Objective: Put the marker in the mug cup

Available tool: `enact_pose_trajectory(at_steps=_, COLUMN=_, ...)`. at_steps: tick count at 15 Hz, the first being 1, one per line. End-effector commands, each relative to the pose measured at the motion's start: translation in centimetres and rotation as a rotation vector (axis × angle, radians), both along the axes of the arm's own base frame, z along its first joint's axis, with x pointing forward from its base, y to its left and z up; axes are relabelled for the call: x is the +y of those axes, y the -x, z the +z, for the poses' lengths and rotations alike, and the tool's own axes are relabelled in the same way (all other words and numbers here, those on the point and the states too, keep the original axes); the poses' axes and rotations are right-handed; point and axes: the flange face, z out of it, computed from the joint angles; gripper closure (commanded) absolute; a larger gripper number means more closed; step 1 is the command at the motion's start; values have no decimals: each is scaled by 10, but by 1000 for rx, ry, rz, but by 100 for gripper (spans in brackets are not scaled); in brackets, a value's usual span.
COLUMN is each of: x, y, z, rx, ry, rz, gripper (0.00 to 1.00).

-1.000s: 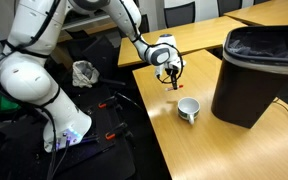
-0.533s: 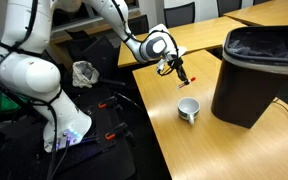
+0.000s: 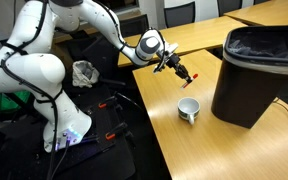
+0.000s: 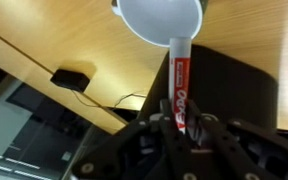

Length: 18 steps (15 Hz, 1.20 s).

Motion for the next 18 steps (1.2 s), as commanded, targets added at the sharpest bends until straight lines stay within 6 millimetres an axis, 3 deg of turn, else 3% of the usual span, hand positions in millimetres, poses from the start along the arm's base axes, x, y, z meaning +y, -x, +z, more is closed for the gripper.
enact_pose_trajectory(at_steps=1, x=-4, y=-2, z=-11, rx=-62, ry=148, rz=-104, gripper=95)
enact_pose_trajectory(at_steps=9, x=-19, y=1, z=-55, rx=-113, ry=377, rz=-409, gripper=95)
enact_pose_trajectory(at_steps=17, x=-15, y=-29, z=-108, rx=-178, ry=227, rz=-396, gripper=93)
enact_pose_trajectory(at_steps=18, x=-13, y=-30, z=-110, rx=-175, ry=204, rz=-388, gripper=56)
